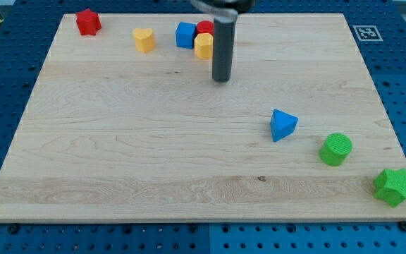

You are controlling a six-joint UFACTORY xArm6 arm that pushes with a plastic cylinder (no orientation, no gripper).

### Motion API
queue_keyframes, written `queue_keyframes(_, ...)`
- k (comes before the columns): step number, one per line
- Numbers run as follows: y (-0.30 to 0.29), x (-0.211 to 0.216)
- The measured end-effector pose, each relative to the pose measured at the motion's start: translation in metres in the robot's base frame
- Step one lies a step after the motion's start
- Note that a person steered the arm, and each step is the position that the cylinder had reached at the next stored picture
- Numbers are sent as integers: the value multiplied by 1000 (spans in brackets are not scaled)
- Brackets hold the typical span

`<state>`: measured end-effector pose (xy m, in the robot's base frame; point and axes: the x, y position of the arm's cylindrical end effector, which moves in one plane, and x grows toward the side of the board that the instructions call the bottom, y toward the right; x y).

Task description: Push the red circle and yellow hexagon slightly down

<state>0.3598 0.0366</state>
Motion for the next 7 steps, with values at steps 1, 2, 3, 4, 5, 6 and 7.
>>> queue_keyframes(1, 60, 0)
queue_keyframes(2, 64, -39)
queue_keyframes(3, 58, -99)
queue_keyframes(4, 7, -121)
queue_keyframes(5, -43, -125)
queue_keyframes(6, -60, -126)
queue_keyframes(7, -63, -124)
